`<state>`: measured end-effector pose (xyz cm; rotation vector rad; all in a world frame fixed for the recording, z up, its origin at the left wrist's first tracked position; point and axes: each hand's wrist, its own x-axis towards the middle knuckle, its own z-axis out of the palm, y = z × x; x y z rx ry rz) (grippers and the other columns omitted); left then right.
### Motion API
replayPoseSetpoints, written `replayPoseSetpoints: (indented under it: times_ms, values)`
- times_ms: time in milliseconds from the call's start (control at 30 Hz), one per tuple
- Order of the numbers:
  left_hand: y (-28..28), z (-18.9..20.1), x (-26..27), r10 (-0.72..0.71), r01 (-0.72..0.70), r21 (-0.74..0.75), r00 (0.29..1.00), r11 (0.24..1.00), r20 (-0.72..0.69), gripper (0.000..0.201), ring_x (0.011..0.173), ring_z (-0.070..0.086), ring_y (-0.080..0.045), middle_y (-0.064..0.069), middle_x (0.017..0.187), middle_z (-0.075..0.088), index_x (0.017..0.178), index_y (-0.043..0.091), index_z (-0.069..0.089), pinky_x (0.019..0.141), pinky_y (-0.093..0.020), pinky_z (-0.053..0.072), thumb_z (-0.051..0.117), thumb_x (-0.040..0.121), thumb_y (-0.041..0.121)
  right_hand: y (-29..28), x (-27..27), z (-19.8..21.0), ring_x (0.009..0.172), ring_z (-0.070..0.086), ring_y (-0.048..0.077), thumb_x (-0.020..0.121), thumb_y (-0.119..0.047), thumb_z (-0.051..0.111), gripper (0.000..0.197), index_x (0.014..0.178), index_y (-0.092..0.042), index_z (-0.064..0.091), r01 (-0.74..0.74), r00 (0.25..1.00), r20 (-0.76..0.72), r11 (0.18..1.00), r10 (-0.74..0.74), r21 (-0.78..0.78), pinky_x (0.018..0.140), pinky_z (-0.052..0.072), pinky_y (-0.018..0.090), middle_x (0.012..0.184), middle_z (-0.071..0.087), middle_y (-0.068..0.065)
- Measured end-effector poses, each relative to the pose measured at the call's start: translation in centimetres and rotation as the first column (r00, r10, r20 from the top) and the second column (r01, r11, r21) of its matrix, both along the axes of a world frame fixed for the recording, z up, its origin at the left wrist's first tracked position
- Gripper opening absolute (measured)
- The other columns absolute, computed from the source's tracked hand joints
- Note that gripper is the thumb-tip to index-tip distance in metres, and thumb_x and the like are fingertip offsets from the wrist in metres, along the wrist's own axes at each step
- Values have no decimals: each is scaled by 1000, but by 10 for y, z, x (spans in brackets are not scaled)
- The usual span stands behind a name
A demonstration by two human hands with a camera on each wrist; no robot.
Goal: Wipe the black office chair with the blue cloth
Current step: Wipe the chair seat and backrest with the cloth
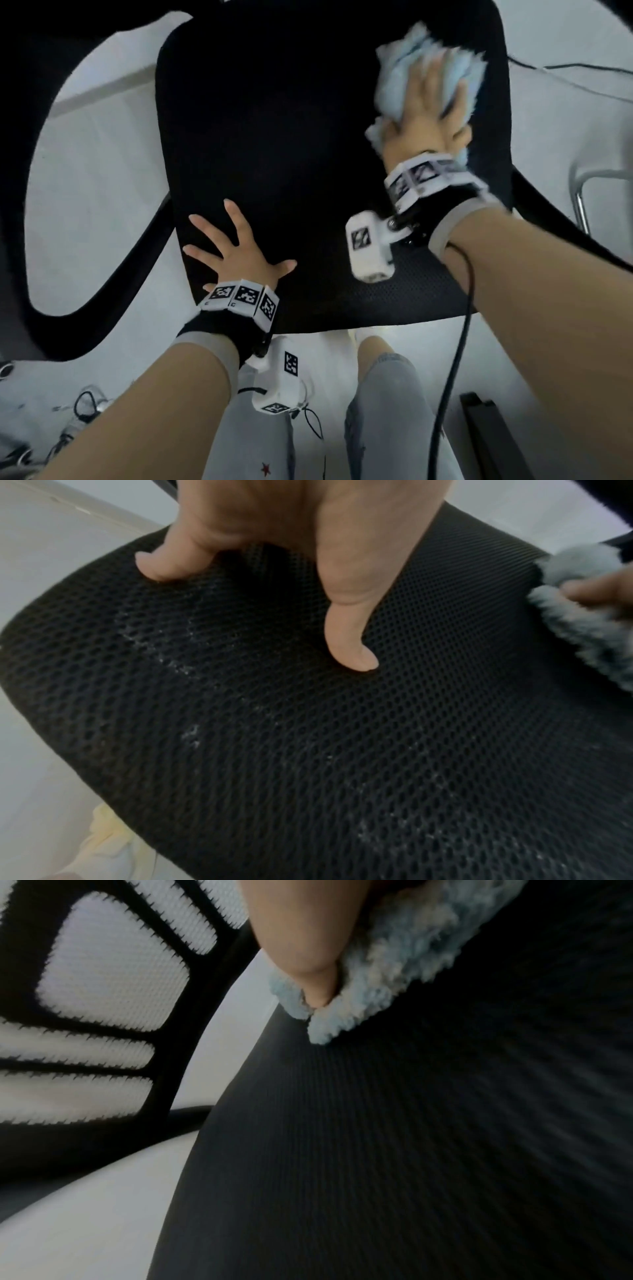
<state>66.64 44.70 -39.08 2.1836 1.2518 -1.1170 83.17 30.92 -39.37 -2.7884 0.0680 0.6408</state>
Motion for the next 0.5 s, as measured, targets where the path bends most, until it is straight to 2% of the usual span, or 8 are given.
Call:
replayPoseSetpoints:
  times_ms: [67,133,200,233,267,333,400,500]
  values:
    - [0,0,0,4,-4,1,1000,1000,-7,125,138,-23,-47,-10,150,-37,140,36,-28,105,-70,15,75,69,41,7,-31,-1,142,-5,31,90,-29,47,68,145,-32,7,-296,952,-54,952,301,74,111,12,52,157,-1,-5]
    - [0,1,2,1,-1,-2,1000,1000,-19,125,138,-23,-47,-10,150,-37,140,36,-28,106,-69,13,75,68,42,2,-58,-5,142,-5,30,88,-31,50,70,145,-32,9,-683,718,-40,715,695,152,110,10,52,157,-1,-9]
    - [2,1,3,2,-3,-8,1000,1000,-31,126,138,-24,-47,-10,149,-38,139,37,-29,107,-68,11,75,68,43,-15,-53,-12,142,-1,30,87,-32,53,71,145,-30,13,-855,505,14,498,863,147,109,10,53,157,4,-8]
    - [2,1,3,6,-7,-9,999,1000,-34,126,138,-24,-47,-9,149,-39,139,37,-29,107,-68,10,75,68,43,-23,-46,-15,142,4,33,86,-28,54,71,145,-28,16,-839,540,60,532,839,117,107,12,56,157,9,-2]
    - [3,0,3,12,-13,-11,999,1000,-35,127,138,-25,-46,-9,149,-39,138,37,-30,107,-68,10,75,67,43,-30,-37,-15,141,7,36,86,-24,55,71,145,-28,16,-735,678,65,672,732,96,107,13,57,156,12,3]
    - [2,-3,2,17,-18,-7,999,1000,-35,128,138,-25,-46,-9,149,-39,138,37,-30,106,-69,11,75,67,44,-39,-13,-10,140,8,32,90,-24,50,68,144,-36,11,-206,978,-15,975,208,82,111,14,50,157,5,1]
    - [2,-3,1,15,-15,4,999,1000,-31,128,138,-24,-46,-9,149,-39,139,38,-29,106,-70,11,76,66,44,-35,-4,-4,140,8,28,91,-25,49,66,143,-38,11,167,984,51,986,-168,23,113,16,47,157,1,-6]
    - [2,-3,2,17,-16,8,1000,1000,-26,126,138,-24,-46,-8,149,-39,139,38,-29,105,-70,12,76,67,43,-7,-37,-21,141,6,31,85,-18,52,72,144,-32,15,-1,1000,12,985,-1,174,113,12,55,156,8,7]
